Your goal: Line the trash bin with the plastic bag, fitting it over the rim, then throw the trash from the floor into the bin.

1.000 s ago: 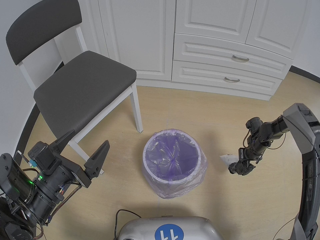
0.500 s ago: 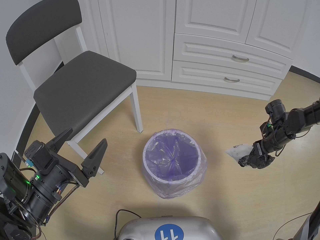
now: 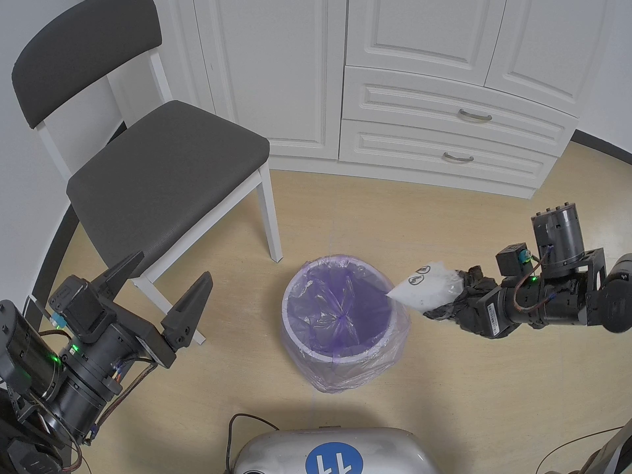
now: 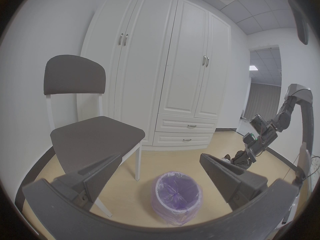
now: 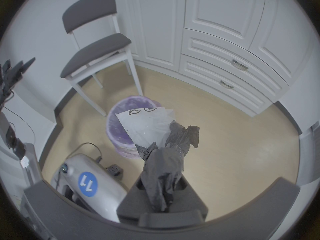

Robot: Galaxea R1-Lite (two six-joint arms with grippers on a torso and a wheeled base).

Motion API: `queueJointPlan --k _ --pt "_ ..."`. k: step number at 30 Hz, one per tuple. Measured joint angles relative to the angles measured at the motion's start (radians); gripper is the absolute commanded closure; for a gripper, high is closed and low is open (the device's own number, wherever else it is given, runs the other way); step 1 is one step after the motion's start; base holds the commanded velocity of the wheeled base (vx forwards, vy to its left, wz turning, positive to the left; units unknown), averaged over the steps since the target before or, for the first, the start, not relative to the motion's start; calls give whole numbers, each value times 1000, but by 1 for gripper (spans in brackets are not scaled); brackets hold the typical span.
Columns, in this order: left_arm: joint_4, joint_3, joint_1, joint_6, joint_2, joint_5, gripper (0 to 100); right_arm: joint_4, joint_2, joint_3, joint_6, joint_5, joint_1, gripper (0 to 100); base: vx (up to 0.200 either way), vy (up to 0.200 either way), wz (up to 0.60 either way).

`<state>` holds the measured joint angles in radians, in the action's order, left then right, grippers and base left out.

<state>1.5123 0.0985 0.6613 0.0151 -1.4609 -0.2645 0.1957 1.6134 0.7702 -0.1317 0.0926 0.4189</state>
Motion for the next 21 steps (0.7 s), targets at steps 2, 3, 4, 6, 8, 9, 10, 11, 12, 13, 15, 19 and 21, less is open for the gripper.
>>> queueJointPlan --k 2,3,4,6,8,9,10,11,12,13,15,19,21 --pt "0 1 0 13 1 0 0 16 -4 -13 57 2 48 100 0 0 0" --pt "0 2 -1 20 1 0 0 19 -2 -13 86 1 63 100 0 0 0" --pt "0 3 -2 26 2 0 0 23 1 -11 116 1 80 100 0 0 0" --pt "2 6 -5 46 2 -1 0 27 17 7 184 -3 115 100 0 0 0" --pt "4 11 -10 66 4 -1 0 25 46 43 274 -8 144 100 0 0 0" --pt "6 14 -12 72 4 -1 0 24 57 59 309 -9 153 100 0 0 0" --pt "6 18 -16 82 4 -1 0 15 77 90 368 -10 166 100 0 0 0" --pt "6 21 -20 88 4 -1 0 5 93 116 407 -12 175 100 0 0 0" --pt "7 25 -23 94 4 -1 0 -9 109 147 444 -14 183 100 0 0 0" --pt "7 29 -29 101 5 -1 0 -30 129 186 485 -19 192 100 0 0 0" --pt "7 37 -40 109 7 -1 0 -82 168 263 562 -33 205 100 0 0 0" --pt "5 52 -64 120 11 1 0 -205 251 431 725 -75 222 100 0 0 0" --pt "3 60 -77 124 13 3 0 -273 300 523 796 -92 226 100 0 0 0"
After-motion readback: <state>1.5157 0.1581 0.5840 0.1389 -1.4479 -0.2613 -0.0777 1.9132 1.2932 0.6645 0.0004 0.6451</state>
